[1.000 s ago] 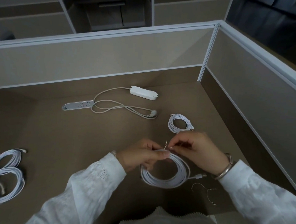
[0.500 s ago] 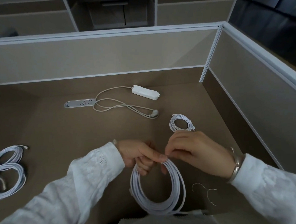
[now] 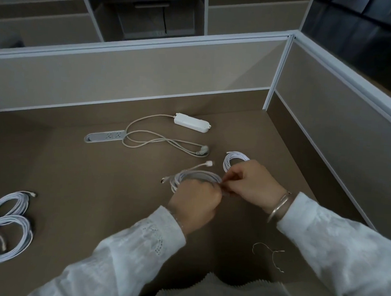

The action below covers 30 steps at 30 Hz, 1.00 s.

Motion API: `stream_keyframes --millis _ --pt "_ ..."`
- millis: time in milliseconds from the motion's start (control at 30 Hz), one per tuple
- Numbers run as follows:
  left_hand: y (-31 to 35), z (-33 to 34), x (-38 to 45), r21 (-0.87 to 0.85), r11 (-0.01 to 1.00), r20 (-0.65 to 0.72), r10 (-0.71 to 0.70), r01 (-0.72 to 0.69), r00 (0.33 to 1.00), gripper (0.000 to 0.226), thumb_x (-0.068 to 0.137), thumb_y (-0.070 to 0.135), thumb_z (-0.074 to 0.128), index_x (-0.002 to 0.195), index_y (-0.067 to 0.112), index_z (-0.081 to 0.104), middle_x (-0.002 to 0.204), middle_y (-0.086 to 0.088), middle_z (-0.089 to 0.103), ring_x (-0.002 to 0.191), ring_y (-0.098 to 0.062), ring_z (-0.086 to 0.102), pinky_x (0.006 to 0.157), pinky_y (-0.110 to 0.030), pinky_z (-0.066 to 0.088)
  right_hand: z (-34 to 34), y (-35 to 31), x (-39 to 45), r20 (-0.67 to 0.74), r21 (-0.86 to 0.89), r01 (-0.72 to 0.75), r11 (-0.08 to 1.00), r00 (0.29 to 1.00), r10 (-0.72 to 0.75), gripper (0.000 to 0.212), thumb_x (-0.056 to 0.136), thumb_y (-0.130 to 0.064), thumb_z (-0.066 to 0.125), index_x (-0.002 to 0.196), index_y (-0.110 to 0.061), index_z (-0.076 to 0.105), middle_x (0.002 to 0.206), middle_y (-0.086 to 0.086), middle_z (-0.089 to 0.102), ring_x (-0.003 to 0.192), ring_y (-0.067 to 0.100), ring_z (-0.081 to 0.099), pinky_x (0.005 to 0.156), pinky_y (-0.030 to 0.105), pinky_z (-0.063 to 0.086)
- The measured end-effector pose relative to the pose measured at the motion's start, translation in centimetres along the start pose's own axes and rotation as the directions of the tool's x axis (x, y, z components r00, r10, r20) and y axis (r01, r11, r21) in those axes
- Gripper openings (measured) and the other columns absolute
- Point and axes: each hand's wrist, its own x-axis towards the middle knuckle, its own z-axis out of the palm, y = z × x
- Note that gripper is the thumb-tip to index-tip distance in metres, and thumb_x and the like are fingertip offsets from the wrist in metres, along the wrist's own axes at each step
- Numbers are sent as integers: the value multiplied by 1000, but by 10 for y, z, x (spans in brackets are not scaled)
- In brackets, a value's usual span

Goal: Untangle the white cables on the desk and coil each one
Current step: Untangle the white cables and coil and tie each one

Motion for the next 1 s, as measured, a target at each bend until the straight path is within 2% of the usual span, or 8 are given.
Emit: stream_keyframes --millis 100,200,267,400,533,700,867,1000 --pt "-7 17 -2 52 996 -84 73 -69 994 14 74 19 73 76 8 65 57 -6 62 42 -23 54 40 -28 45 6 4 0 139 445 -261 857 965 221 7 80 5 63 80 -1 67 59 9 60 44 12 51 47 22 47" --pt "-10 20 -8 -145 989 -146 -4 -18 989 32 95 35 44 104 14 67 93 -5 72 75 -25 68 66 -38 56 12 12 -7 150 530 -227 817 973 173 7 80 6 66 83 1 64 61 12 60 46 14 53 49 24 48" --pt "-12 16 -9 -340 940 -106 -76 36 991 31 97 38 45 110 19 66 98 -2 72 82 -23 67 68 -31 49 14 19 -11 36 509 -27 860 999 11 8 78 4 70 85 2 68 69 14 67 57 17 60 59 26 51" --pt "-10 12 -12 -502 862 -68 -122 72 990 27 91 43 60 92 17 69 82 -1 71 72 -18 64 60 -24 38 18 32 -17 -96 456 230 860 973 -209 14 75 -4 74 88 -3 75 84 11 73 79 18 68 77 26 55" --pt "-5 11 -11 -636 758 -18 -200 143 980 27 84 41 70 99 20 63 79 5 68 68 -7 61 58 -20 43 19 42 -17 -117 457 301 837 953 -279 24 71 -12 74 94 -2 74 92 16 68 83 21 66 77 26 53" --pt "1 3 -10 -809 543 79 -281 226 956 57 75 31 80 114 34 38 61 4 60 50 -2 56 48 -13 38 16 46 -18 -87 294 389 873 920 -381 20 81 -23 72 94 -9 75 93 3 67 85 11 65 78 23 51" --pt "-2 6 -7 -905 324 195 -257 275 947 66 66 15 87 114 30 45 60 -1 65 51 -7 58 50 -22 44 15 45 -27 -50 115 438 892 899 -435 31 85 -40 57 97 -14 70 91 -3 66 86 9 62 77 26 50" --pt "-3 14 -4 -907 275 252 -249 318 935 61 62 12 89 109 25 52 77 -9 73 66 -18 69 64 -32 58 20 49 -29 -20 60 431 900 902 -430 35 88 -40 52 102 -13 68 95 -3 63 89 7 59 79 25 48"
